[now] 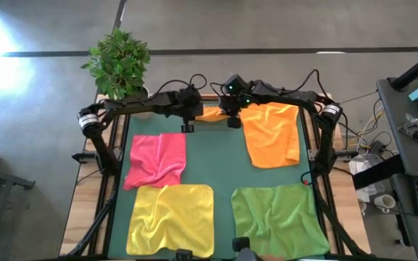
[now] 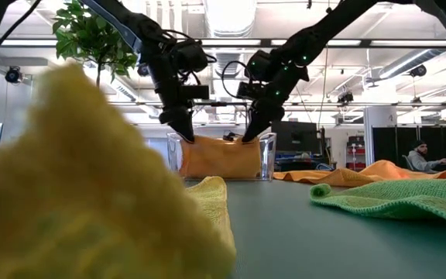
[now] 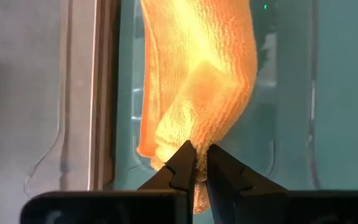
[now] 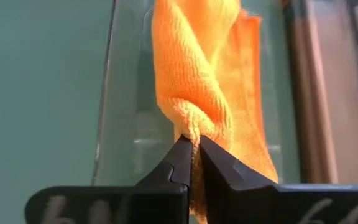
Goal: Fold microfiber towels
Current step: Put the left orange microfiber cloth into the bin
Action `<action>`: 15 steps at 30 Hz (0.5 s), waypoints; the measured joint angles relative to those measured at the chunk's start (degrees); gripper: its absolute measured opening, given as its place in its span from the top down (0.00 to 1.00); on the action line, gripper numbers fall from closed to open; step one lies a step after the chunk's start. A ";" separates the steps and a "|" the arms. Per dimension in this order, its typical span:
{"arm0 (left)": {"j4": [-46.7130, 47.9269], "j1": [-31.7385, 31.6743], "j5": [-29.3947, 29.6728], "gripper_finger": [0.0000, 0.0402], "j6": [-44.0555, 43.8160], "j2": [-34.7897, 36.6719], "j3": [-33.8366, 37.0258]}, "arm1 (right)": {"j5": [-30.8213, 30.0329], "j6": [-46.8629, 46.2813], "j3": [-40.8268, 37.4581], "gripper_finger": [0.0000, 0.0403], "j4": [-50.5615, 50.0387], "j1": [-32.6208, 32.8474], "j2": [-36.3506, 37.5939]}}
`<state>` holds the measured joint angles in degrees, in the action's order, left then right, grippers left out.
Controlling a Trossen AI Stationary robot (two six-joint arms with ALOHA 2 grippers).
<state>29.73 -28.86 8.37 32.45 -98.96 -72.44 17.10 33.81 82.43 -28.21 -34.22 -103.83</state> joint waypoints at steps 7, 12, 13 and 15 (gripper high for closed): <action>0.32 0.55 -1.02 0.97 -0.73 0.11 -0.35 | -0.11 -3.11 0.18 0.88 -0.55 0.74 0.07; 0.42 1.13 -1.04 0.93 -0.79 0.11 -0.38 | -0.09 -5.38 1.07 0.76 -2.95 0.72 0.07; 0.41 1.14 -1.04 0.91 -0.79 0.11 -0.41 | -0.11 -5.35 1.44 0.73 -3.64 0.70 0.09; 0.47 1.18 -1.04 0.86 -0.79 0.11 -0.52 | -0.11 -5.32 2.18 0.69 -4.75 0.72 0.09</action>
<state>30.20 -27.68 7.33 31.66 -98.85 -72.96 16.99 28.49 84.61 -32.95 -33.50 -103.74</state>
